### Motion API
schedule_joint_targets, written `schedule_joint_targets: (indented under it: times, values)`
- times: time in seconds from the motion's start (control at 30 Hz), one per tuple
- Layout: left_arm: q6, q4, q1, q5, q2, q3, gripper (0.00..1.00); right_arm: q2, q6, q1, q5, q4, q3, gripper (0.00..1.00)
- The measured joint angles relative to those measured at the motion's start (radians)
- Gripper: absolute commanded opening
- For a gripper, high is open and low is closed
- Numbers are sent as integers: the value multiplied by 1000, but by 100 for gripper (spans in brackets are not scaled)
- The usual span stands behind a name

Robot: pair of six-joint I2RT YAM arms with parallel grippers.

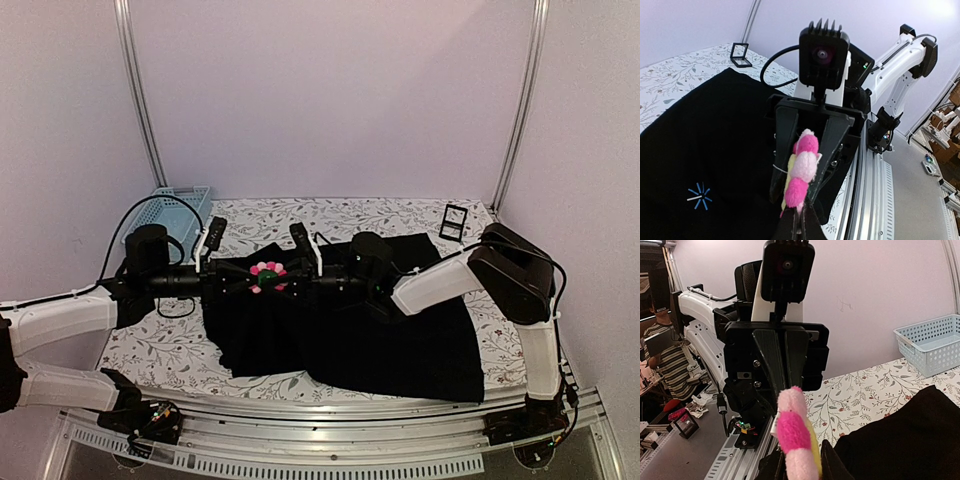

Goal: Pin the brooch onto the clothing
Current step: Pin the flattened clothing at the center of the board.

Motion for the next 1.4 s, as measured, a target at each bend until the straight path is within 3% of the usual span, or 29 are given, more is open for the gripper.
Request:
schedule_joint_targets:
  times: [0.2,0.37,0.43,1.4]
  values:
    - [0,8,0,-4,0,0,0,0,6,0,1,-11,10,27]
    - [-18,8,0,-5,0,0,0,0,10,-1,6,-17,9,40]
    - [-26,8,0,-5,0,0,0,0,9,-2,8,-17,6,41]
    - [9,-24,-18,-86,3,1,0,-6,-7,-2,34,-99,10,10]
